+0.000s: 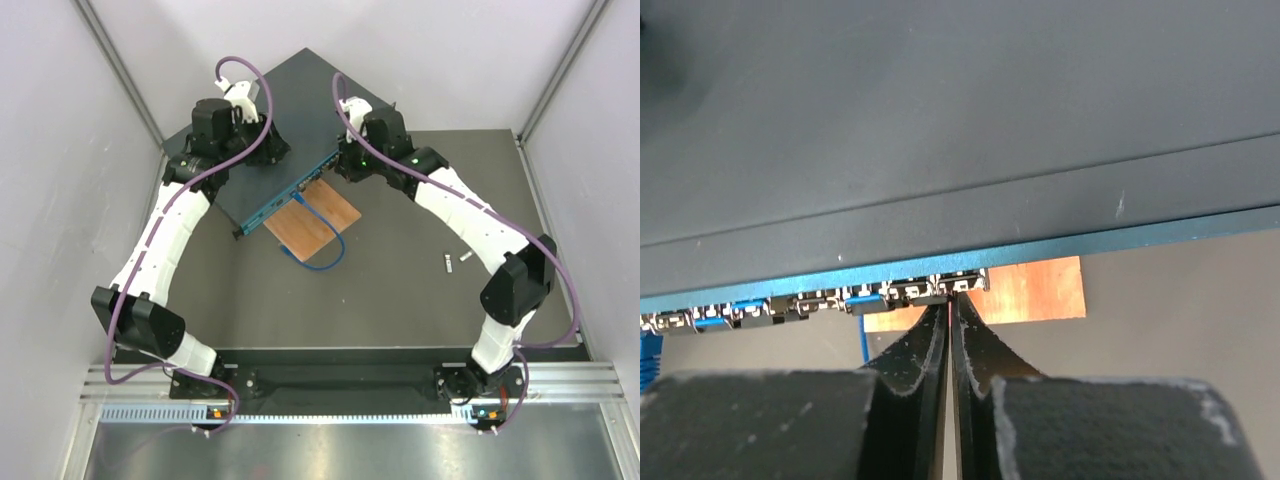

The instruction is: Insert the plug into the switch port

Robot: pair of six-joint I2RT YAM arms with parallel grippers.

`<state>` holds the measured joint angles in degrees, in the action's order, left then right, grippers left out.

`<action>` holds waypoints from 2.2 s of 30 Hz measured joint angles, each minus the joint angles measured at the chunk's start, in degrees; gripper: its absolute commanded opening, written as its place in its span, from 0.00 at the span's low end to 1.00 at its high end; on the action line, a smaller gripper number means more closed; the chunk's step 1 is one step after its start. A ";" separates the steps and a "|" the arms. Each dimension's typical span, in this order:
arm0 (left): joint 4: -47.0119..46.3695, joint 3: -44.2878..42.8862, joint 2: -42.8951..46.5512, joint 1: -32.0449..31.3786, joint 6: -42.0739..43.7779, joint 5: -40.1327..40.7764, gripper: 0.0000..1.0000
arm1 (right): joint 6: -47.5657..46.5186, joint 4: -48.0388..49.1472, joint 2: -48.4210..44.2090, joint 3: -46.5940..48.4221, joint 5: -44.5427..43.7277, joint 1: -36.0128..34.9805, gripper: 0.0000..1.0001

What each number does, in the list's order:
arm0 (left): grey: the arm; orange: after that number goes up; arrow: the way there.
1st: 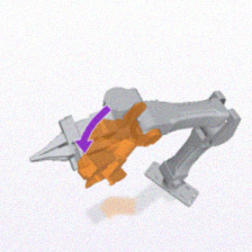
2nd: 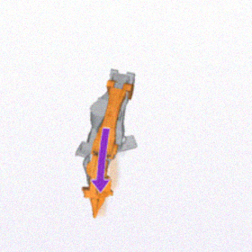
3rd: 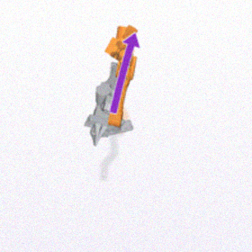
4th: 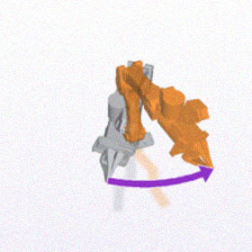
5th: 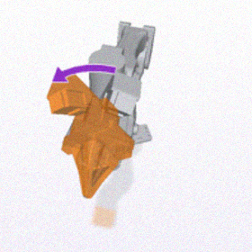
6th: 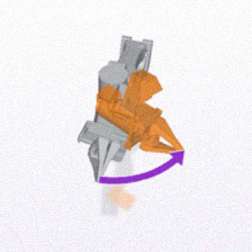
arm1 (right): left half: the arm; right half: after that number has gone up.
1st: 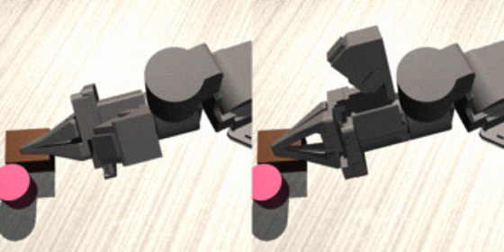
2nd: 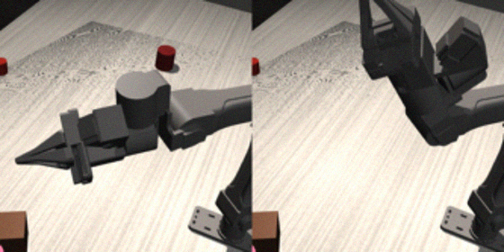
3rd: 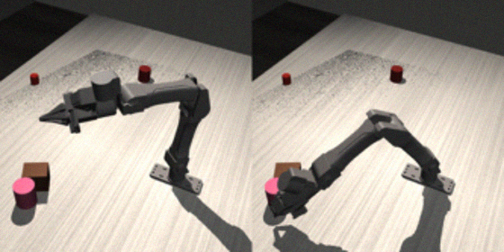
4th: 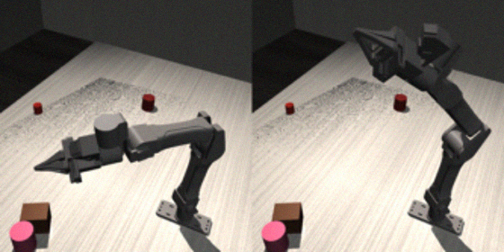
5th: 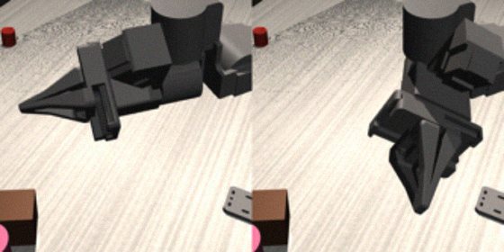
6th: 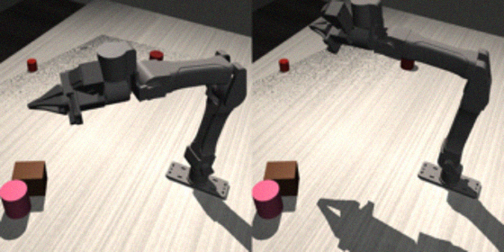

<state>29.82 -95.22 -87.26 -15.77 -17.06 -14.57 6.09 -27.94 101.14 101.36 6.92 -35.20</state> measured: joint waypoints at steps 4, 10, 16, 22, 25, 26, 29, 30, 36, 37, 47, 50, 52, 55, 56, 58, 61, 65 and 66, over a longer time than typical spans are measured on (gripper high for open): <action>-0.20 0.00 -0.04 0.00 0.00 0.00 0.48 | 1.05 -2.38 1.27 2.36 -0.26 -0.26 0.00; -0.31 0.00 -0.13 0.02 0.02 0.00 0.49 | 1.44 -4.79 2.36 4.61 -0.52 -0.37 0.04; -0.50 0.00 -0.15 0.39 -0.35 -1.70 0.54 | -1.51 -0.55 -0.09 -0.52 -0.55 0.39 0.22; -1.31 0.00 -0.42 1.62 -1.62 -5.07 0.61 | -7.39 1.46 -7.06 -10.62 3.43 5.55 0.44; -1.42 -0.04 -0.42 1.70 -1.70 -5.97 0.70 | -11.50 -1.03 -12.07 -14.60 4.98 10.12 0.54; -1.55 -0.11 -0.42 1.73 -1.70 -6.32 0.71 | -13.33 -2.27 -14.27 -16.22 5.44 11.91 0.56; -1.62 -0.31 -0.42 1.75 -1.22 -6.95 0.76 | -18.16 -6.05 -20.15 -21.35 6.40 16.37 0.60; -1.62 -0.31 -0.42 1.77 -1.11 -7.08 0.76 | -19.43 -7.32 -21.81 -23.41 6.36 17.94 0.60; -1.62 -0.37 -0.42 1.81 -0.39 -7.56 0.76 | -23.61 -13.84 -24.37 -37.92 3.61 26.16 0.55; -1.62 -0.37 -0.42 1.81 -0.31 -7.67 0.76 | -23.71 -14.99 -23.58 -39.67 2.58 27.54 0.54; -1.53 -0.66 -0.55 1.81 0.94 -7.54 0.77 | -23.45 -16.46 -10.75 -41.13 -2.56 30.03 0.52; -1.53 -0.66 -0.55 1.81 1.22 -7.30 0.77 | -23.23 -16.24 -6.91 -40.39 -3.06 30.08 0.50; -1.53 -0.66 -0.55 1.81 1.51 -7.08 0.77 | -22.80 -16.20 -4.96 -39.65 -3.34 30.08 0.49; -1.53 -0.66 -0.55 1.81 2.01 -6.88 0.77 | -22.27 -15.74 -2.82 -38.21 -3.65 30.08 0.45; -1.53 -0.66 -0.55 1.81 2.16 -6.82 0.77 | -22.01 -15.47 -2.10 -37.55 -3.72 30.08 0.42; -1.53 -0.66 -0.55 1.81 2.27 -6.78 0.77 | -21.66 -14.78 -0.79 -36.65 -3.85 30.08 0.42; -1.55 -0.66 -0.55 1.81 2.40 -6.58 0.77 | -20.96 -13.38 0.92 -35.93 -4.04 29.92 0.41; -1.55 -0.66 -0.55 1.81 2.38 -6.45 0.77 | -19.87 -13.05 1.79 -35.34 -4.79 29.38 0.23; -1.55 -0.66 -0.55 1.81 2.38 -6.45 0.77 | -19.82 -12.90 1.90 -35.28 -5.22 29.27 0.16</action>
<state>28.27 -95.88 -87.81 -13.96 -14.68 -21.02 -13.74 -40.84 103.04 66.08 1.69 -5.93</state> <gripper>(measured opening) 0.766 0.287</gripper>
